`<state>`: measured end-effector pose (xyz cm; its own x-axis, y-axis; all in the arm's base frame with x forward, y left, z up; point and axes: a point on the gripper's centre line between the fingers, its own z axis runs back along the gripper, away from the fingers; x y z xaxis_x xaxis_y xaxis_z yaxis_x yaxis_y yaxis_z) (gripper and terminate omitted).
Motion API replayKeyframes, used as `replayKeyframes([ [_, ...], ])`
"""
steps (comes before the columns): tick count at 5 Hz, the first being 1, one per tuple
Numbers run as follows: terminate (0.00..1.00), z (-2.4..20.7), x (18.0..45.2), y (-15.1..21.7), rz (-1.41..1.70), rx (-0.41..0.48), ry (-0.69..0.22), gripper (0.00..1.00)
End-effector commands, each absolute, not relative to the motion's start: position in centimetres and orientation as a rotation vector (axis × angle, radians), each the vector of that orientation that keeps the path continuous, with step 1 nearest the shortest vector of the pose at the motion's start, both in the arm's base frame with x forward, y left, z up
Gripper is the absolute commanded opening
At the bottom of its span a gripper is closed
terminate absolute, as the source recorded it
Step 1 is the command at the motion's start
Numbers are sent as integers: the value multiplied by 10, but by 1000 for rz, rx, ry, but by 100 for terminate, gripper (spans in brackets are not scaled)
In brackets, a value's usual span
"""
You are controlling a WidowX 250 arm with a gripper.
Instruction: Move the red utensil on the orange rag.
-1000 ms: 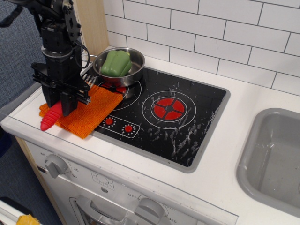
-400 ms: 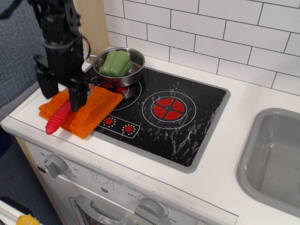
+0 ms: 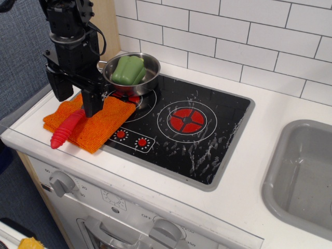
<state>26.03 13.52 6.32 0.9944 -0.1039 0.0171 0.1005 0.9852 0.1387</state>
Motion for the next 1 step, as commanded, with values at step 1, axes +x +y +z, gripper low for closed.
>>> replayKeyframes([
  [1,100,73,258,135,-108,152,-51,100],
])
